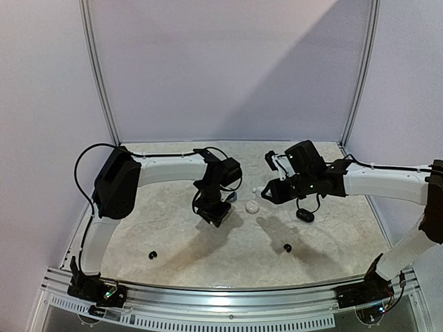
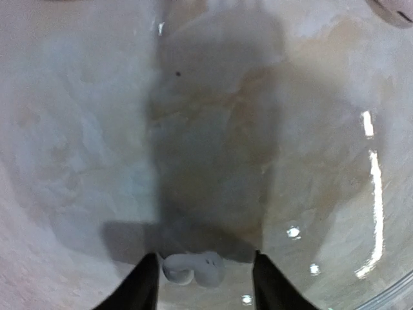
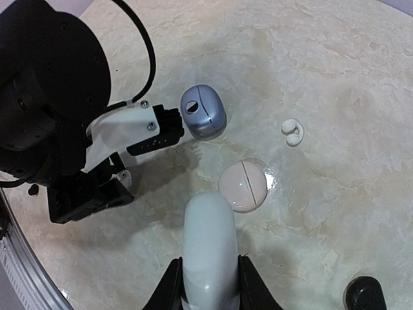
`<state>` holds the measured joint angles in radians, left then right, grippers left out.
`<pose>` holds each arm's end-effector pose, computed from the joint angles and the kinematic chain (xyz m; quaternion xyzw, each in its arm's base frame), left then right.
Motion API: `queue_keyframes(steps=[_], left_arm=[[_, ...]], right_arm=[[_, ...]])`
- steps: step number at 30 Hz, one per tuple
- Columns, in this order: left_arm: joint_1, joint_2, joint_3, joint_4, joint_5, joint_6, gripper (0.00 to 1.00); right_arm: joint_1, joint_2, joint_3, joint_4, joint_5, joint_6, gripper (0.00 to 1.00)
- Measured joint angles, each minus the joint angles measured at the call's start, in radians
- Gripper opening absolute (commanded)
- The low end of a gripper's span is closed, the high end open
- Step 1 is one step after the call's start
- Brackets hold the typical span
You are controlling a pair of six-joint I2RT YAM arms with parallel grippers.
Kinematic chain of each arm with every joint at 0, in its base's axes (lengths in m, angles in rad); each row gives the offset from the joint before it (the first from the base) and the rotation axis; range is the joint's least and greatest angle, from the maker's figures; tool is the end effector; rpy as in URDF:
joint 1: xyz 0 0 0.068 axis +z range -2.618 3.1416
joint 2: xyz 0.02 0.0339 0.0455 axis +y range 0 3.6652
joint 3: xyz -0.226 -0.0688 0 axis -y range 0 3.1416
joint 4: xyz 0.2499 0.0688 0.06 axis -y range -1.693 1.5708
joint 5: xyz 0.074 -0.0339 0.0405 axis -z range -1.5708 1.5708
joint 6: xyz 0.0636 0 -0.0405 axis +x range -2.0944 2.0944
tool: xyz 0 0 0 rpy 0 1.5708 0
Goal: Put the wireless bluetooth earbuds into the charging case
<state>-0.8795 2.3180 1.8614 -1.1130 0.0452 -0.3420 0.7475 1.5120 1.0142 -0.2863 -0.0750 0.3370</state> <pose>0.2684 -0.3289 0.0854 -0.2655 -0.9639 0.0189 0.0125 0.2551 0.2429 0.1755 -0.2022 0.9007 0.2273 0.3102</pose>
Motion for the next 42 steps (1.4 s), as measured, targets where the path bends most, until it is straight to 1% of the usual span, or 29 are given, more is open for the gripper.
queue_keyframes(steps=[1, 8, 14, 17, 20, 22, 26, 28, 32, 35, 38, 40, 42], left_arm=[[-0.003, 0.000, 0.001, -0.006, 0.010, 0.002, 0.67], [-0.016, -0.001, 0.002, -0.019, 0.044, 0.020, 0.81], [-0.010, -0.028, -0.024, -0.022, 0.068, 0.045, 0.85], [0.002, -0.090, -0.071, -0.017, 0.085, 0.078, 0.84], [0.048, -0.266, -0.209, 0.058, 0.160, 0.113, 0.84], [0.107, -0.418, -0.327, 0.156, 0.244, 0.123, 0.83], [0.295, -0.758, -0.623, 0.499, 0.453, 0.127, 0.80], [0.341, -0.841, -0.715, 0.637, 0.535, 0.131, 0.78], [0.370, -0.939, -0.919, 0.956, 0.707, 0.118, 0.71], [0.398, -0.998, -1.082, 1.250, 0.810, 0.095, 0.71], [0.410, -1.073, -1.235, 1.523, 0.861, 0.090, 0.71], [0.410, -1.118, -1.310, 1.655, 0.881, 0.107, 0.70], [0.408, -1.153, -1.366, 1.753, 0.891, 0.126, 0.66]], right_arm=[[0.000, -0.004, 0.000, 0.001, 0.002, 0.001, 0.00], [0.000, -0.006, 0.000, 0.010, 0.012, 0.002, 0.00], [0.000, -0.006, 0.011, 0.006, 0.014, 0.002, 0.00], [0.000, -0.004, 0.034, -0.003, 0.013, -0.004, 0.00], [0.000, 0.002, 0.081, -0.008, 0.008, -0.025, 0.00], [0.000, 0.007, 0.126, -0.005, -0.015, -0.050, 0.00], [-0.001, 0.011, 0.188, 0.042, -0.129, -0.117, 0.00], [0.003, 0.011, 0.202, 0.073, -0.207, -0.158, 0.00], [0.032, 0.014, 0.215, 0.142, -0.332, -0.246, 0.00], [0.084, 0.030, 0.248, 0.179, -0.395, -0.322, 0.00], [0.150, 0.068, 0.312, 0.208, -0.441, -0.390, 0.00], [0.182, 0.097, 0.353, 0.220, -0.463, -0.422, 0.00], [0.213, 0.136, 0.398, 0.227, -0.478, -0.450, 0.00]])
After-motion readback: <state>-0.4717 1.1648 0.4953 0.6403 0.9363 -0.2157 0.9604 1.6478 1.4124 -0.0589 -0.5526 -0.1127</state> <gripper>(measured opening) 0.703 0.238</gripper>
